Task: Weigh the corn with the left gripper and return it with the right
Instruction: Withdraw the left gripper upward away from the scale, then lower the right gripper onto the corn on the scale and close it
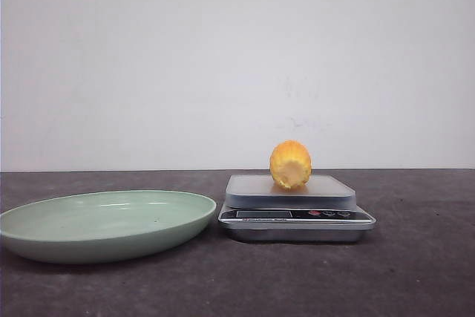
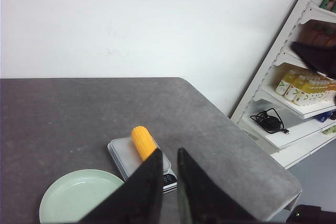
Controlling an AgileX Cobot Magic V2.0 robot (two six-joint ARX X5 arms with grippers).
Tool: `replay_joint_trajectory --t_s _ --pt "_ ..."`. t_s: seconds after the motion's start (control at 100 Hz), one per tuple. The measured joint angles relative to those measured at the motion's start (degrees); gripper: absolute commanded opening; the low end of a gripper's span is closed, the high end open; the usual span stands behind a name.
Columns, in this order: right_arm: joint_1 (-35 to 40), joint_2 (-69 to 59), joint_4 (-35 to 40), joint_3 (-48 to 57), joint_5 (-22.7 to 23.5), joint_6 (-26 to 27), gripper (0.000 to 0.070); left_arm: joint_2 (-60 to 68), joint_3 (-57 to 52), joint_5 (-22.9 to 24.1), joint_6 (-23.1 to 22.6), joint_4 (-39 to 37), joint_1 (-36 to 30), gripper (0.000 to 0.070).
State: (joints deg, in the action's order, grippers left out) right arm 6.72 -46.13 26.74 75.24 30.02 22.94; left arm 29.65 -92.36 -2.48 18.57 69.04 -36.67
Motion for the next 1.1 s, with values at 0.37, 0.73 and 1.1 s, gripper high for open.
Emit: replay_joint_trajectory --t_s 0.37,0.73,1.1 --pt "17.4 -22.1 5.6 3.4 -17.8 -2.3 0.0463 0.0 0.0 0.0 0.0 3.8 0.0 0.0011" --pt "27.3 -43.4 6.1 3.4 -27.4 -1.1 0.0625 0.0 0.0 0.0 0.0 6.0 0.0 0.0012" --pt "28.2 -56.3 11.9 3.4 -34.2 4.6 0.0540 0.0 0.0 0.0 0.0 12.0 0.0 0.0012"
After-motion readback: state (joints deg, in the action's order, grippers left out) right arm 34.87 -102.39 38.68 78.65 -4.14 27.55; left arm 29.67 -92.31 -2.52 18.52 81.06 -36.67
